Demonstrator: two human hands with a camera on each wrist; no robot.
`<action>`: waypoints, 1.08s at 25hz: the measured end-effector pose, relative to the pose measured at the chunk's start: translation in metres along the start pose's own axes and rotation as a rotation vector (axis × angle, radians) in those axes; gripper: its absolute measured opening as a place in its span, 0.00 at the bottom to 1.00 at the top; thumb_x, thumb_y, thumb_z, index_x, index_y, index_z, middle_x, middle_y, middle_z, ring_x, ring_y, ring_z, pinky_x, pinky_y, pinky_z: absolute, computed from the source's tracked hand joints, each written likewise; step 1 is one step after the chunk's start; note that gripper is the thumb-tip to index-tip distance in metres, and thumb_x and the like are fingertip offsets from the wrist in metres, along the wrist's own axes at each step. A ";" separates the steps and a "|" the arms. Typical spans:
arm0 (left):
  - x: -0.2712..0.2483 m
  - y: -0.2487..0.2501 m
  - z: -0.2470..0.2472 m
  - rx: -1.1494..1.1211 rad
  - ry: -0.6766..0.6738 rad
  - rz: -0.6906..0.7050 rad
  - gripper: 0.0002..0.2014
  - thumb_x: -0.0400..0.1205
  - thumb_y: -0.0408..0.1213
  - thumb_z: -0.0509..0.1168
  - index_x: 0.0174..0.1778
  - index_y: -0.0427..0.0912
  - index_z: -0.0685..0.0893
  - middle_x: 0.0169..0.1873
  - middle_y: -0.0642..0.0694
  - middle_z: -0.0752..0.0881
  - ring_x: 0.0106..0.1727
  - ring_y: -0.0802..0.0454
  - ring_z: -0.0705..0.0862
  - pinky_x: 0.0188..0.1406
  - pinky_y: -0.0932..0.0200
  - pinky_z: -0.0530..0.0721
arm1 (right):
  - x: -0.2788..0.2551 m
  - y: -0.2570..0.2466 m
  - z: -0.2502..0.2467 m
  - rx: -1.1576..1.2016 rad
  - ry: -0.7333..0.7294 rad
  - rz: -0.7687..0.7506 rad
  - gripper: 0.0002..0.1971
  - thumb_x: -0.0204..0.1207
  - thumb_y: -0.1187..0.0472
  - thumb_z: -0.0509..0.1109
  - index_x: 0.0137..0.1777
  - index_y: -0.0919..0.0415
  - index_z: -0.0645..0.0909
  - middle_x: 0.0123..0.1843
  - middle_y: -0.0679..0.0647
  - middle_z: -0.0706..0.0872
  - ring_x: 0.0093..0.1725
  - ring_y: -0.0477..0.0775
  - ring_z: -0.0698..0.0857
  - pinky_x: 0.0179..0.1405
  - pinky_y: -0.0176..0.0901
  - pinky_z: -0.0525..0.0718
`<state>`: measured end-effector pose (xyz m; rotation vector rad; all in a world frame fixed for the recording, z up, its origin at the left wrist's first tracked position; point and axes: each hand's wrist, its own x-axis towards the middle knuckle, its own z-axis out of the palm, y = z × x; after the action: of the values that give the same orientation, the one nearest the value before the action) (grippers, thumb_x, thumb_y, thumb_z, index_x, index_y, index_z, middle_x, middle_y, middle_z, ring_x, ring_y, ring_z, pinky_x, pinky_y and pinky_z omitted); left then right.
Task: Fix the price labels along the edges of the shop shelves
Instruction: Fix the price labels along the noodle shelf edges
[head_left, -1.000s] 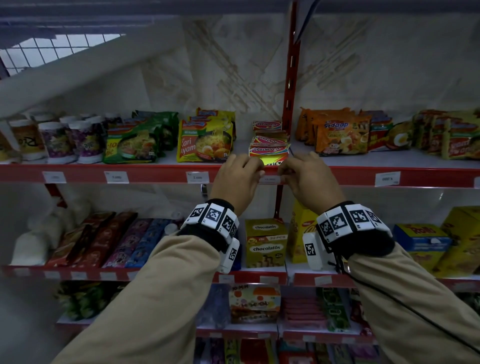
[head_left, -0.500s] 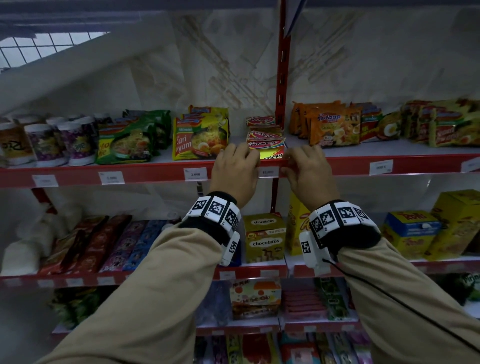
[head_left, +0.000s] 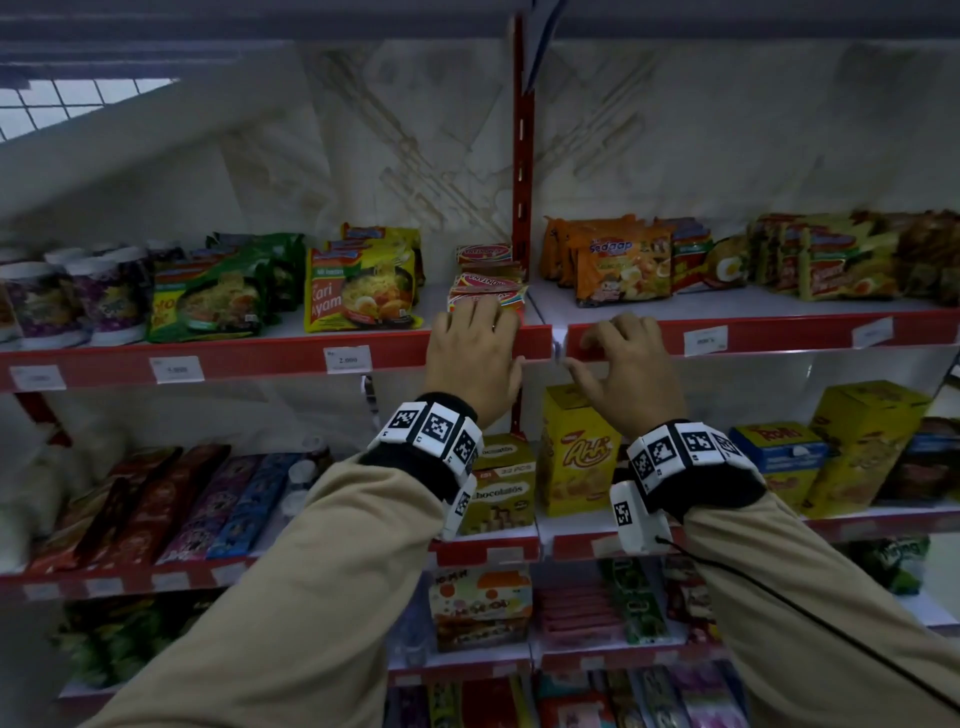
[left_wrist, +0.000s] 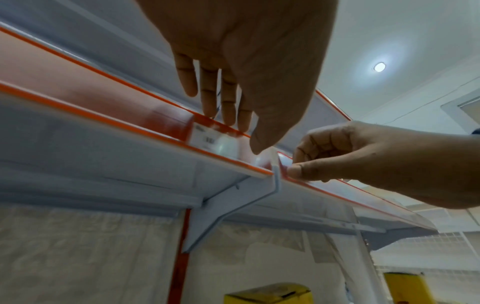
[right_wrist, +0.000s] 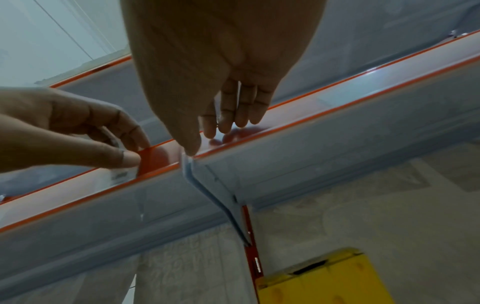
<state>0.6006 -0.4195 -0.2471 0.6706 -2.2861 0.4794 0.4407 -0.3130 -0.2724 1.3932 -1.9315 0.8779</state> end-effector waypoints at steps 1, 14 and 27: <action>0.008 0.014 0.001 -0.022 -0.006 0.011 0.17 0.76 0.50 0.64 0.56 0.45 0.77 0.53 0.45 0.78 0.56 0.44 0.74 0.52 0.50 0.71 | 0.000 0.012 -0.006 0.000 0.013 0.007 0.12 0.74 0.53 0.73 0.48 0.61 0.81 0.47 0.57 0.80 0.50 0.59 0.75 0.48 0.49 0.76; 0.045 0.135 0.033 -0.118 -0.021 0.073 0.19 0.76 0.49 0.65 0.60 0.43 0.78 0.58 0.45 0.77 0.59 0.44 0.74 0.53 0.51 0.71 | -0.017 0.124 -0.047 -0.199 0.076 -0.096 0.13 0.74 0.61 0.68 0.57 0.60 0.82 0.53 0.60 0.81 0.48 0.64 0.77 0.41 0.54 0.79; 0.046 0.156 0.031 -0.115 -0.038 -0.019 0.22 0.77 0.43 0.63 0.69 0.45 0.74 0.64 0.44 0.74 0.65 0.42 0.70 0.59 0.50 0.70 | 0.006 0.125 -0.049 -0.211 -0.022 -0.048 0.16 0.68 0.46 0.68 0.48 0.56 0.74 0.52 0.57 0.76 0.52 0.61 0.72 0.47 0.52 0.67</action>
<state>0.4645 -0.3255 -0.2587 0.6487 -2.3209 0.3253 0.3234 -0.2488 -0.2590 1.3227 -1.9362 0.6189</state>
